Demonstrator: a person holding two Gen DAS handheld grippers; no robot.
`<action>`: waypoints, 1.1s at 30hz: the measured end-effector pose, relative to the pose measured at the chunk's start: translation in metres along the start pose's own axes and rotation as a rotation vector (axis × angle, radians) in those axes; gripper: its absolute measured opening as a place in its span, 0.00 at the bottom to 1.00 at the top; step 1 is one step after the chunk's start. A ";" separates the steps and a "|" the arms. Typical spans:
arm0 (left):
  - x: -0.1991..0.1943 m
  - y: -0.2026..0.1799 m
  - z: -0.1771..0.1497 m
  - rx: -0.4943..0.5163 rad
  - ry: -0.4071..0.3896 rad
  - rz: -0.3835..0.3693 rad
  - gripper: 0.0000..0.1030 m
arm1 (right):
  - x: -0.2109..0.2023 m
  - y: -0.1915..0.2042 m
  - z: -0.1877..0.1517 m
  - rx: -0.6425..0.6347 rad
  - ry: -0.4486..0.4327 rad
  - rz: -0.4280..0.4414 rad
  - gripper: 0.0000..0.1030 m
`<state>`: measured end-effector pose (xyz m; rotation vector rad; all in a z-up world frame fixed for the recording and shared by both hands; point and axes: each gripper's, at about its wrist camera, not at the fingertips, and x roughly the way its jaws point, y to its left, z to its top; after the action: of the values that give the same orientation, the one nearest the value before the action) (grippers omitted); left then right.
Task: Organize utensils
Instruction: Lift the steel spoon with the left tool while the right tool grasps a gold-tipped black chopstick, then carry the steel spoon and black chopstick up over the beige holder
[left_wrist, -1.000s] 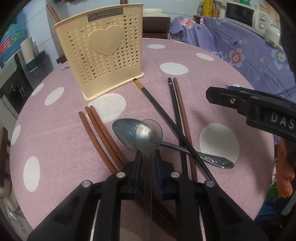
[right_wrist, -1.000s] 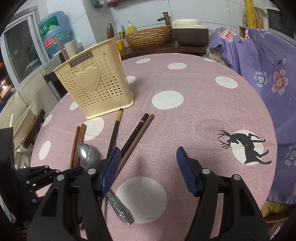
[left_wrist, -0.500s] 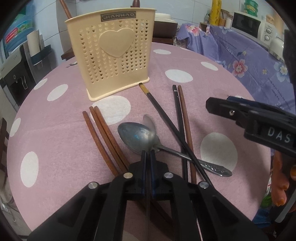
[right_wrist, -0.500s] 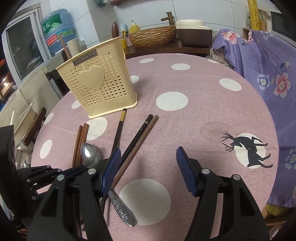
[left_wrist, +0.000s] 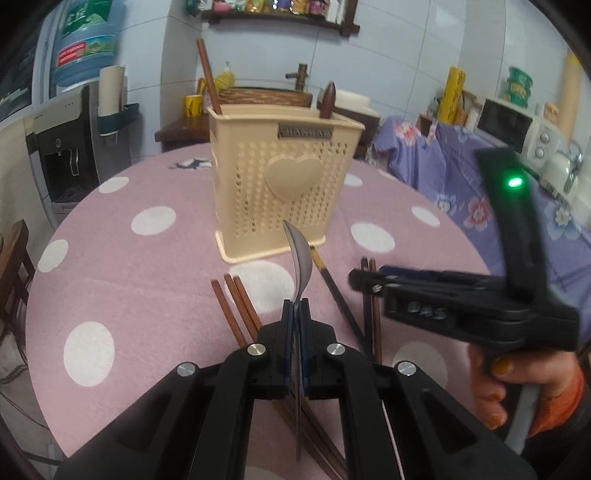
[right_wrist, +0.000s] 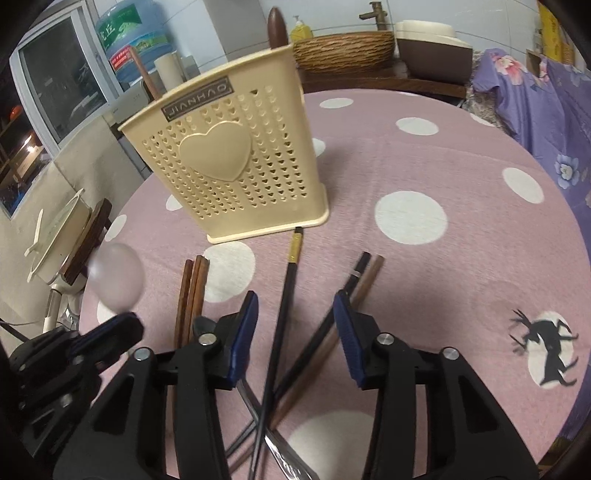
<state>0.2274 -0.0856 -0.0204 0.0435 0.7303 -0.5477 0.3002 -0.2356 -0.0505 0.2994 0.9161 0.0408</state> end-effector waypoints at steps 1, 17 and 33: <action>-0.002 0.001 0.001 -0.007 -0.011 -0.002 0.05 | 0.007 0.002 0.005 -0.002 0.016 -0.002 0.34; -0.019 0.012 0.013 -0.053 -0.101 -0.010 0.05 | 0.056 0.012 0.029 -0.005 0.107 -0.159 0.09; -0.027 0.026 0.014 -0.085 -0.124 0.007 0.05 | -0.034 -0.005 0.026 0.034 -0.038 0.051 0.07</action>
<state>0.2328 -0.0542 0.0036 -0.0665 0.6316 -0.5079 0.2992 -0.2522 -0.0106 0.3536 0.8718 0.0662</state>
